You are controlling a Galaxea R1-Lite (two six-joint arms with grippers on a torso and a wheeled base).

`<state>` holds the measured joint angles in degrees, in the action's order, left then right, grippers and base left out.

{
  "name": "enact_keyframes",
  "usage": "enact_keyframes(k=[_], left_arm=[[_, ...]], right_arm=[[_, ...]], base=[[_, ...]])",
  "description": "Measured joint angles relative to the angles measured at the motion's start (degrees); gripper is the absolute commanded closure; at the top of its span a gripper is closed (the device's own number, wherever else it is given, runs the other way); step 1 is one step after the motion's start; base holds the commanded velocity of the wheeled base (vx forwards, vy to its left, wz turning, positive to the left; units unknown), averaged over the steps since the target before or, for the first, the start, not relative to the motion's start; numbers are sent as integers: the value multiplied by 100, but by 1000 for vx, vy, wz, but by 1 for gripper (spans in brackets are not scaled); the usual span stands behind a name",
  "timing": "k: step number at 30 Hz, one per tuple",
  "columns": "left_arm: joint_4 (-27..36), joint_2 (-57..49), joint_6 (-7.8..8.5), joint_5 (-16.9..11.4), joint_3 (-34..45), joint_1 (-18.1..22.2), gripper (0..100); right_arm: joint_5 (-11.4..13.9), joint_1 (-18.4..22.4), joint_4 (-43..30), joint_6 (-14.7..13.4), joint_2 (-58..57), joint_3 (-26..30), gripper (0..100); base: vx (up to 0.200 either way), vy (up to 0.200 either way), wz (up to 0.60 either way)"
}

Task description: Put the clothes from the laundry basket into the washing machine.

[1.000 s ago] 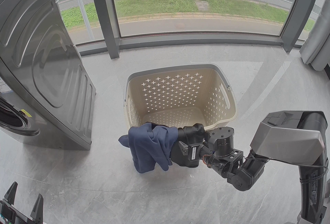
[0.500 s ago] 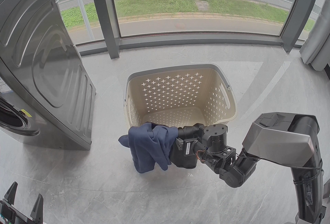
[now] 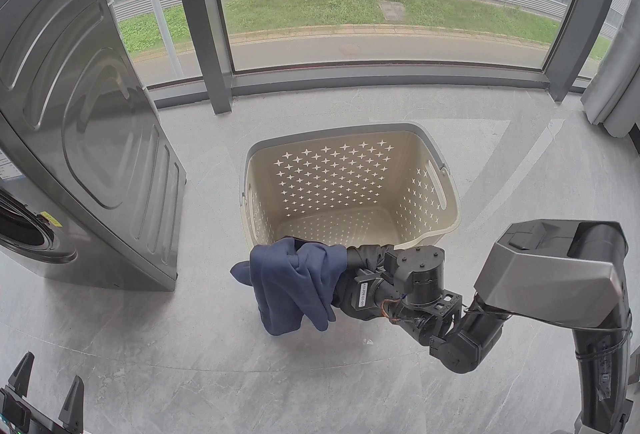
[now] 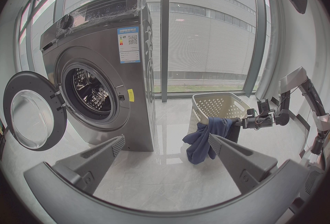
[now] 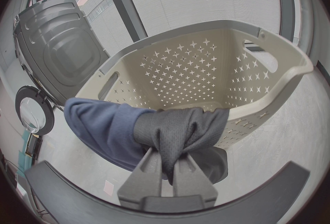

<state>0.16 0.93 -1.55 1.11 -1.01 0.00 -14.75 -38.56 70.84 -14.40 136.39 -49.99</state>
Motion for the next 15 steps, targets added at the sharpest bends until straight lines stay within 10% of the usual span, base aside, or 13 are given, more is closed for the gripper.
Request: enact_keyframes(k=[15], left_arm=[[0, 0, 2, 1, 0, 5, 0]], right_arm=[[249, -229, -33, -11, -2334, 1640, 100]], base=[[0, 0, 0]])
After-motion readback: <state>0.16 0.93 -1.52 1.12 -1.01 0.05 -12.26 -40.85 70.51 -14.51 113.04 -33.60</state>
